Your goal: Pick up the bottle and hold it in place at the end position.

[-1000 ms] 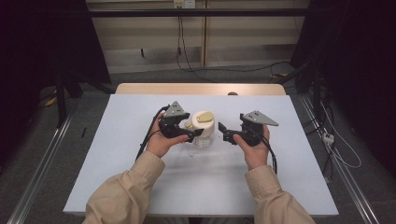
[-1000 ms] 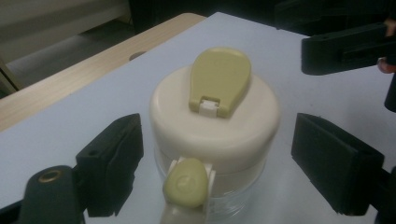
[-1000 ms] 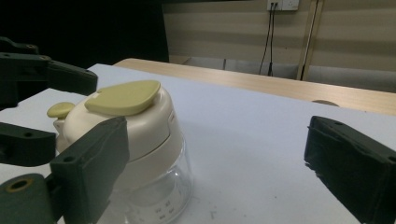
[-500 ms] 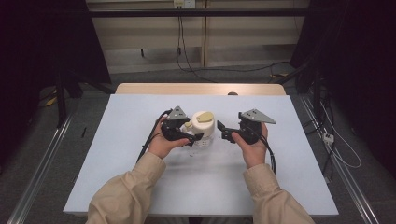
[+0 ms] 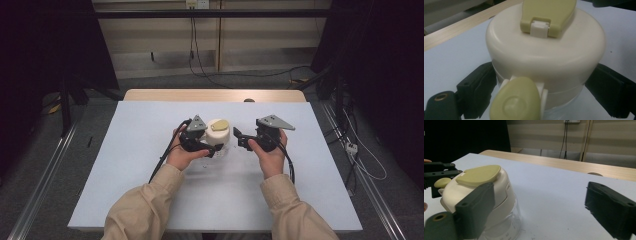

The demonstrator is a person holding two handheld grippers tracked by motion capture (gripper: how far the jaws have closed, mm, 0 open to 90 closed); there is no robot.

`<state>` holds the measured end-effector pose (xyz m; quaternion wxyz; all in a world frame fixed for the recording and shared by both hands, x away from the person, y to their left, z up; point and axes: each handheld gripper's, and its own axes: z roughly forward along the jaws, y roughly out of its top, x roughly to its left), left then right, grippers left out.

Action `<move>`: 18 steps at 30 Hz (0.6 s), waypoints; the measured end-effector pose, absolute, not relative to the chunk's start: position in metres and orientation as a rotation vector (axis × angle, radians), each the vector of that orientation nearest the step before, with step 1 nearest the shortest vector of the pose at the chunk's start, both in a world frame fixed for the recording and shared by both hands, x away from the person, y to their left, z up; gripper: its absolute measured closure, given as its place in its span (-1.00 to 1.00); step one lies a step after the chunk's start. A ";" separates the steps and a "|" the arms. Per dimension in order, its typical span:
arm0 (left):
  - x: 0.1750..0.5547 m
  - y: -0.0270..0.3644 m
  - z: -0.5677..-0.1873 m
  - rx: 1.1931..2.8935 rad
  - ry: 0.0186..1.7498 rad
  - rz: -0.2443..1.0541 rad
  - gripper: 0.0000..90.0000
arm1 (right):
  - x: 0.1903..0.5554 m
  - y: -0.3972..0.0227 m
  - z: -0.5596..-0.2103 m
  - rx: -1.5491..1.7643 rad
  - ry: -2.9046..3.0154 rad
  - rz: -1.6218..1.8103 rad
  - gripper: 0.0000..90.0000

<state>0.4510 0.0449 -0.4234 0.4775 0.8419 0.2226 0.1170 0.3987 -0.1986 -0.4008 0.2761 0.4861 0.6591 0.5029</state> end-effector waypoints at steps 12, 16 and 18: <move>0.451 0.045 -0.424 2.049 0.542 0.286 -0.76 | 0.402 -0.193 -0.394 1.218 1.835 1.345 0.62; 0.451 0.045 -0.424 2.049 0.542 0.284 -0.75 | 0.403 -0.189 -0.393 1.177 1.871 1.363 0.93; 0.451 0.045 -0.424 2.051 0.537 0.287 -0.75 | 0.402 -0.188 -0.393 1.168 1.883 1.367 1.00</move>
